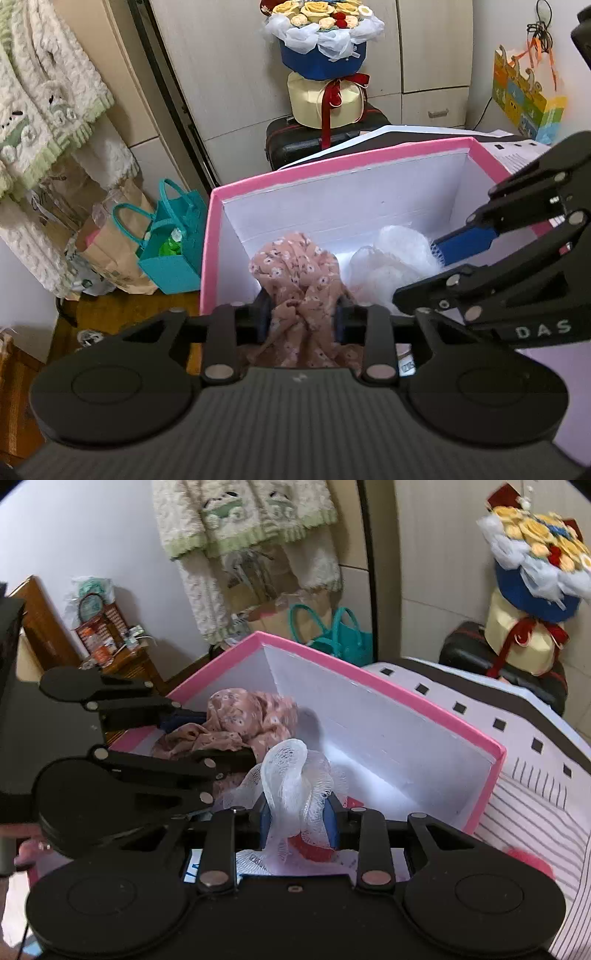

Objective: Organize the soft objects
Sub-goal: 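Carry the cloth with the left tool and the puff with the right tool into the pink box, release both, then withdraw both tools from the box and move the left tool to the white medicine box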

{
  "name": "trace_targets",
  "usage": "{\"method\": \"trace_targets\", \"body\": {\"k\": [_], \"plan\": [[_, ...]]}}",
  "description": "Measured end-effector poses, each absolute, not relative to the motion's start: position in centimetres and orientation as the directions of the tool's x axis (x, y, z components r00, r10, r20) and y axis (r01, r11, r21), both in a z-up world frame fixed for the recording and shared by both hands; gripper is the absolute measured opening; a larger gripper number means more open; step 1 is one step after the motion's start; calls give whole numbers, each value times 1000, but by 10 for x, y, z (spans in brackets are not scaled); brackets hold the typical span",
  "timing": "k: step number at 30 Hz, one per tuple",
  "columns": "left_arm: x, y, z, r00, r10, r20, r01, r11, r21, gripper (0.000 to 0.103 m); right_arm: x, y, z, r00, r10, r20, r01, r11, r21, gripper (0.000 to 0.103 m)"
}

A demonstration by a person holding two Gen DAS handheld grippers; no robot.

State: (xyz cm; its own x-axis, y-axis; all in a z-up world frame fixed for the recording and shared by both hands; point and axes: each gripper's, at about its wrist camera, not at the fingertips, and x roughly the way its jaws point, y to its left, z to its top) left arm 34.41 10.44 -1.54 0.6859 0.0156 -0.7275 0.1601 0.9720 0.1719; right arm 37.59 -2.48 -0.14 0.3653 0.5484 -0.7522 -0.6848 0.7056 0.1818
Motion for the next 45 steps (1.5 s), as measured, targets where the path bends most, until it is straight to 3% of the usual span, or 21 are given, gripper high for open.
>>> {"method": "trace_targets", "body": {"k": [4,6,9,20,28,45], "plan": [[333,105,-7,704,1,-710,173,970,172,54,378,-38,4,339,613,-713,-690,677,255,47],[326,107,-1,715,-13,-699,174,972,161,71,376,-45,7,325,650,-687,-688,661,299,49],[309,109,9,750,-35,-660,181,971,155,77,368,-52,13,326,671,-666,-688,652,319,52],[257,121,42,815,8,-579,116,978,176,84,328,-60,36,419,673,-610,-702,666,253,66],[215,120,58,804,-32,-593,151,977,152,86,267,-79,60,499,637,-588,-704,693,153,71],[124,85,91,811,-166,-560,287,948,134,97,140,-114,107,632,557,-539,-695,715,-76,92]]}}
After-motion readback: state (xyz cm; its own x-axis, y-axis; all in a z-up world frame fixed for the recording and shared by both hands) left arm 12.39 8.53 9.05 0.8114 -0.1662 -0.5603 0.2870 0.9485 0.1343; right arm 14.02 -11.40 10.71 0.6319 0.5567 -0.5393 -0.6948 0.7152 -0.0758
